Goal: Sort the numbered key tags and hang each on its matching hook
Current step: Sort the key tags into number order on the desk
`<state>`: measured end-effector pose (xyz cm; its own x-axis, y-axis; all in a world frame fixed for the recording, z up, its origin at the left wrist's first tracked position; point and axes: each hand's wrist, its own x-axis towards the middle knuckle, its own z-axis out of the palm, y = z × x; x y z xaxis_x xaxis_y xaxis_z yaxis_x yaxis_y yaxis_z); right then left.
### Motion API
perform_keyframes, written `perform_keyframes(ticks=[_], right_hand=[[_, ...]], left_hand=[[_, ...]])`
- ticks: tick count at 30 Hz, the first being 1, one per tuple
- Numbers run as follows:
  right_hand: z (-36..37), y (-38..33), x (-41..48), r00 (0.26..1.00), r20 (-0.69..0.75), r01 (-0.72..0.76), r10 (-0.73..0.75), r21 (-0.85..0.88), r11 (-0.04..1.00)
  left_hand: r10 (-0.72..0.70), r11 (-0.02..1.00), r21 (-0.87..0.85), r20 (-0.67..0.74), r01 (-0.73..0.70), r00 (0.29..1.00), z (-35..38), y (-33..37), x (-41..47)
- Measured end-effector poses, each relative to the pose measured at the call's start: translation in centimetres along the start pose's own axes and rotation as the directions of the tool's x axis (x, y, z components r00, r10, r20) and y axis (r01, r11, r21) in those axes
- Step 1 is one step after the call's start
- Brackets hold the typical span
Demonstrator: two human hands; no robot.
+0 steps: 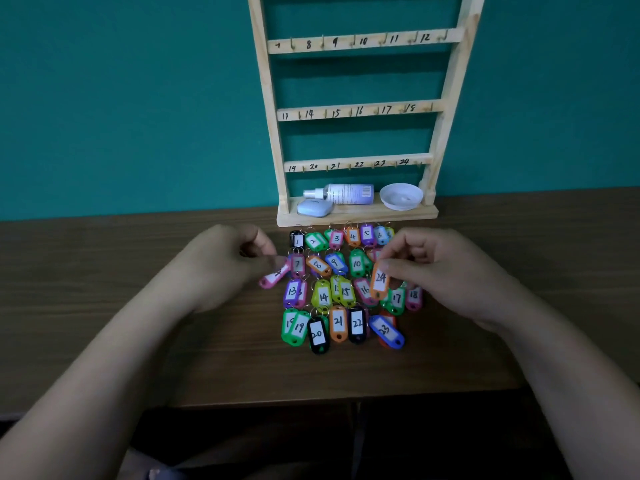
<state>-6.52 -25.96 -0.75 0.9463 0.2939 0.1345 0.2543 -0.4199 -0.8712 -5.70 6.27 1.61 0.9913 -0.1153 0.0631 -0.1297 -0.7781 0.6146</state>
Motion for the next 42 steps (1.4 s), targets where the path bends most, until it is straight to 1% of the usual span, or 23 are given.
perform_keyframes(ticks=[5,8,13,17,19,22,24,26,27,30,32,38,42], right_hand=[[-2.0,0.6,-0.7,0.976,0.177,-0.104,0.128,-0.138,0.985],[-2.7,0.8,-1.0,0.960,0.227,-0.116,0.166,-0.221,0.968],[-3.3,0.8,-1.3,0.948,0.244,-0.135,0.203,-0.267,0.954],[-3.1,1.1,-1.2,0.947,0.223,-0.154,0.232,-0.318,0.935],[-3.1,1.3,-1.2,0.944,0.214,-0.164,0.251,-0.354,0.921],[-3.3,1.5,-1.2,0.956,0.174,-0.146,0.235,-0.413,0.899],[-3.5,1.5,-1.2,0.966,0.140,-0.128,0.216,-0.465,0.876],[-3.7,1.5,-1.2,0.977,0.106,-0.118,0.183,-0.445,0.888],[-3.7,1.4,-1.3,0.982,0.099,-0.108,0.158,-0.393,0.913],[-3.8,0.9,-1.6,0.982,0.147,-0.087,0.115,-0.186,0.979],[-3.8,0.8,-1.7,0.978,0.180,-0.086,0.109,-0.134,0.987],[-3.7,1.3,-1.6,0.965,0.214,-0.115,0.150,-0.165,0.980],[-3.8,1.6,-1.4,0.957,0.227,-0.127,0.182,-0.239,0.963]], left_hand=[[0.075,0.991,-0.114,0.027,-0.072,0.997,2.0,3.1,-1.2],[0.108,0.980,-0.176,0.080,-0.092,0.991,3.6,4.5,-1.7],[0.130,0.967,-0.236,0.139,-0.095,0.982,6.0,6.0,-2.0],[0.140,0.966,-0.239,0.176,-0.096,0.974,7.4,6.9,-2.1],[0.144,0.967,-0.232,0.179,-0.100,0.973,7.9,7.2,-2.1],[0.159,0.968,-0.222,0.173,-0.118,0.972,8.6,7.7,-2.0],[0.178,0.969,-0.195,0.137,-0.149,0.974,9.0,7.9,-1.9],[0.201,0.967,-0.178,0.090,-0.183,0.975,9.4,8.2,-1.9],[0.209,0.965,-0.179,0.079,-0.192,0.975,9.6,8.4,-1.8],[0.225,0.963,-0.165,0.062,-0.213,0.972,10.3,8.8,-1.7],[0.237,0.964,-0.132,0.048,-0.229,0.970,10.6,8.9,-1.5],[0.244,0.969,-0.048,0.050,-0.242,0.968,11.5,8.9,-1.1],[0.293,0.953,0.054,0.064,-0.297,0.954,11.8,8.9,-1.1]])
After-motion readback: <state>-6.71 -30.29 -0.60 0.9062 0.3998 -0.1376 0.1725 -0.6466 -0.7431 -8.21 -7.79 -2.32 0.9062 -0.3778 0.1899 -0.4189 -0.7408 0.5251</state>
